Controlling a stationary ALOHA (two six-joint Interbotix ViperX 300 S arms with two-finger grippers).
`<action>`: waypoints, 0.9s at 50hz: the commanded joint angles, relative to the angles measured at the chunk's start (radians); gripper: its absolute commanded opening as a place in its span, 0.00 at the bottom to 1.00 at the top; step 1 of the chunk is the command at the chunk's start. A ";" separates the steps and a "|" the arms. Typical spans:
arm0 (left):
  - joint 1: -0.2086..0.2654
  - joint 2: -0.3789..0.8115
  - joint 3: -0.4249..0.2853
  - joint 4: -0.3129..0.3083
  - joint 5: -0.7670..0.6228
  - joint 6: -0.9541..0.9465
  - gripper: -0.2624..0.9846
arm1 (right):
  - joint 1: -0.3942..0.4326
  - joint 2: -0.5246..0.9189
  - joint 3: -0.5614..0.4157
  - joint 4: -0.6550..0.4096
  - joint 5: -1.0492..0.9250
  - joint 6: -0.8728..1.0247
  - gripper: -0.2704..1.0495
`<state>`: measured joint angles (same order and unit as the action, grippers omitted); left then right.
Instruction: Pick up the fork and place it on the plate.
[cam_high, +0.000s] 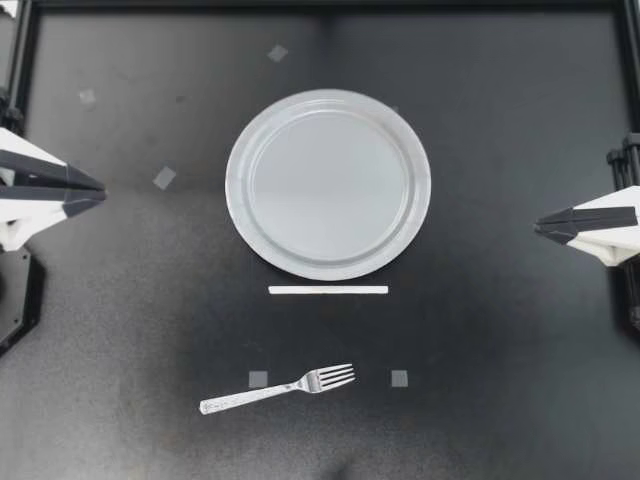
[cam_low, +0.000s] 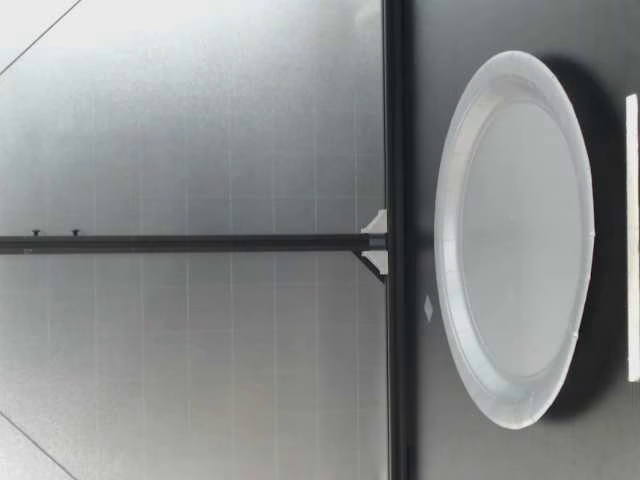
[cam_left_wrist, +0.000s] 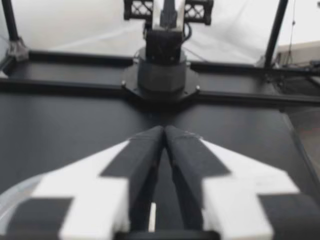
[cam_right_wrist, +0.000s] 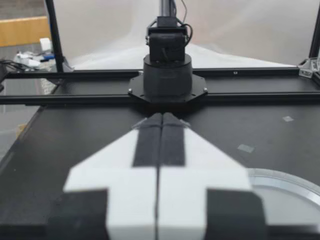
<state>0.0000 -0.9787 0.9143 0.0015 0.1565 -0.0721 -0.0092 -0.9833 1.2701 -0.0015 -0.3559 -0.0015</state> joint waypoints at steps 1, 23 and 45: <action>0.002 0.011 -0.037 0.000 0.025 -0.006 0.56 | -0.002 0.009 -0.011 -0.002 -0.011 0.000 0.16; 0.002 0.153 -0.216 0.002 0.138 0.009 0.56 | -0.003 0.020 -0.012 0.000 -0.011 0.002 0.16; -0.086 0.643 -0.377 -0.035 0.526 0.002 0.56 | -0.003 0.046 -0.008 0.003 -0.005 0.005 0.16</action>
<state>-0.0629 -0.3988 0.5768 -0.0307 0.6826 -0.0660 -0.0077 -0.9480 1.2732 -0.0015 -0.3543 0.0015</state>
